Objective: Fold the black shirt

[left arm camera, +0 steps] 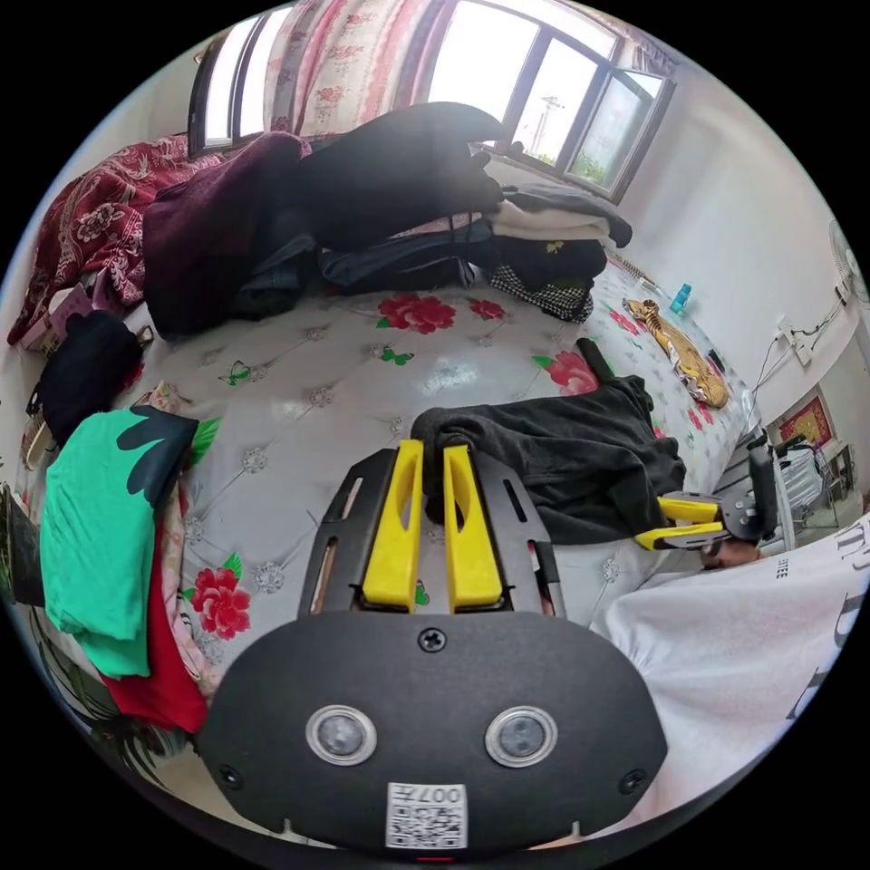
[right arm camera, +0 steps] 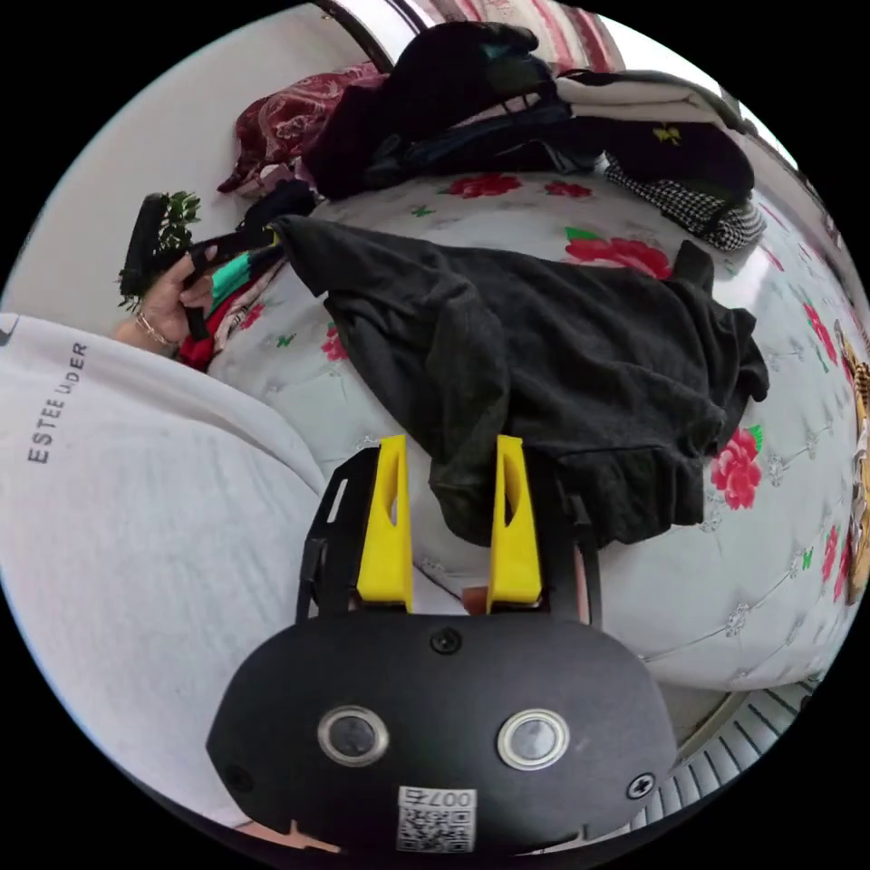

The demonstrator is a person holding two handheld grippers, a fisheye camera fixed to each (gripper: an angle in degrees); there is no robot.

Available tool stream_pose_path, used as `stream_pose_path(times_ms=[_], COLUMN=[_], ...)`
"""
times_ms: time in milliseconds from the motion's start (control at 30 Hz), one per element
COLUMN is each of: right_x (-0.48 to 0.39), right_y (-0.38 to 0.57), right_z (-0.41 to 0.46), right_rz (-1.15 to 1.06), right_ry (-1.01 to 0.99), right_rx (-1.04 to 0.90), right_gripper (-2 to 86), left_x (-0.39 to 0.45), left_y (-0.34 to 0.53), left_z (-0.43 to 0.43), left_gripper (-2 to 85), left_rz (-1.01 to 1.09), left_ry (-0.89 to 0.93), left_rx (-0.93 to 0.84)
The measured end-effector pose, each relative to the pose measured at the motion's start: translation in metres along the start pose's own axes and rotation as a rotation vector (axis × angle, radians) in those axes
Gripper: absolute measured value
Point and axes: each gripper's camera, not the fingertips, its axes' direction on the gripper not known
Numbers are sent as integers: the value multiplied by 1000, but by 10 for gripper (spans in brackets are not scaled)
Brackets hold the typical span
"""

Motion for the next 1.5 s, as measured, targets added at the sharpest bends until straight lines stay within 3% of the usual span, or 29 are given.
stream_pose_path(times_ms=[33, 67, 167, 333, 533, 667, 767, 900, 1000, 1100, 1233, 1267, 1367, 1500], right_x=[-7, -19, -20, -15, -81, -152, -178, -179, -159, -114, 10, 46, 80, 75], right_y=[2, 10, 1, 24, 73, 113, 125, 96, 45, -33, -136, -148, -122, -70], right_z=[30, 27, 19, -109, -265, -334, -358, -357, -349, -322, -231, -196, -128, -52], right_rz=[-28, -64, -59, 112, 78, -37, -113, -174, -194, -189, 44, 152, 268, 284], right_ry=[60, 186, 252, 414, 660, 844, 862, 904, 885, 835, 528, 430, 257, 267], right_rx=[-98, 24, -60, 388, 844, 1150, 1261, 1247, 1179, 992, 637, 504, 407, 213], right_gripper=[52, 46, 39, 39, 40, 38, 37, 37, 39, 48, 64, 68, 73, 81], left_x=[1, 1, 0, 2, 49, 86, 107, 111, 105, 84, -5, -33, -74, -99], left_y=[2, 2, 3, 7, 10, 33, 50, 45, 6, -76, -195, -201, -167, -102], left_z=[0, -1, -16, -71, -218, -325, -365, -378, -361, -298, -117, -71, -20, 24], left_gripper=[38, 36, 32, 23, 15, 15, 14, 16, 22, 42, 78, 81, 78, 75], left_rz=[-7, -16, -24, -12, 164, 342, 413, 409, 388, 335, 77, -9, -100, -143], left_ry=[1, -5, -21, 13, 118, 63, -74, -155, -176, -195, -141, -155, -153, -168], left_rx=[4, 2, 32, 138, 563, 915, 1089, 1177, 1112, 904, 398, 264, 180, 45])
